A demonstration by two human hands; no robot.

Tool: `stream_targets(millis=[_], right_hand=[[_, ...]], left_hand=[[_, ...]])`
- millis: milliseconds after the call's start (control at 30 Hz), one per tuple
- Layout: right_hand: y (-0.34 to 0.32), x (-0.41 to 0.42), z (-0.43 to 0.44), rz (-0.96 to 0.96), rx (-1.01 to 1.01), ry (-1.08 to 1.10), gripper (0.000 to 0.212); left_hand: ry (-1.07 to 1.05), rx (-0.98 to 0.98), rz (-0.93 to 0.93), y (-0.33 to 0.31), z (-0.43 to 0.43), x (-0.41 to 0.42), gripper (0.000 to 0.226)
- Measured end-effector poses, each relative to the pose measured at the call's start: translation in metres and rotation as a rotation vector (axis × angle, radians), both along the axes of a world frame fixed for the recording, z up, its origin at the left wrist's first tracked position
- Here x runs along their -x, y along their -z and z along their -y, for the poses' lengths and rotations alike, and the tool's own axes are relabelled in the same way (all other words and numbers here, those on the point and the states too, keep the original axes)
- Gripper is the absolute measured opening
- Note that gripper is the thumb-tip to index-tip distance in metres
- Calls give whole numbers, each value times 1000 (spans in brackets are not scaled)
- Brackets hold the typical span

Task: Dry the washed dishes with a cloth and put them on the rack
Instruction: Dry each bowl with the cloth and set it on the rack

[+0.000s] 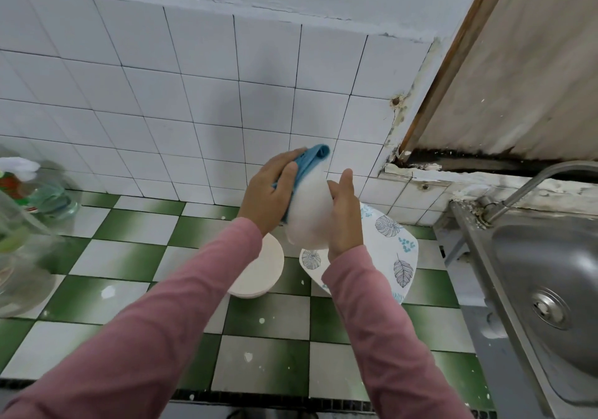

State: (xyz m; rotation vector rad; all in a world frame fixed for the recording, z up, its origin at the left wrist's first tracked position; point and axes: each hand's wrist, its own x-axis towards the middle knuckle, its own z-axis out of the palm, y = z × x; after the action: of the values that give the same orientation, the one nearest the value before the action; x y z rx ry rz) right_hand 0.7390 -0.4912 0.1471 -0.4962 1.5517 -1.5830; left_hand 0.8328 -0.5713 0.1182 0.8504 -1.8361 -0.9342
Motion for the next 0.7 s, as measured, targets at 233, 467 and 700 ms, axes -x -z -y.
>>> stream_targets(millis=[233,467,700], right_hand=[[2,11,1,-91,13,-69,63],[10,22,-13,29,191,-86,15],[10,16,-12,621,295,62,32]], left_hand=[[19,311,131,3,-5,4,39],[36,-547,-132,-19,10,-6,29],[-69,-910,-300,-13,0,-9,33]])
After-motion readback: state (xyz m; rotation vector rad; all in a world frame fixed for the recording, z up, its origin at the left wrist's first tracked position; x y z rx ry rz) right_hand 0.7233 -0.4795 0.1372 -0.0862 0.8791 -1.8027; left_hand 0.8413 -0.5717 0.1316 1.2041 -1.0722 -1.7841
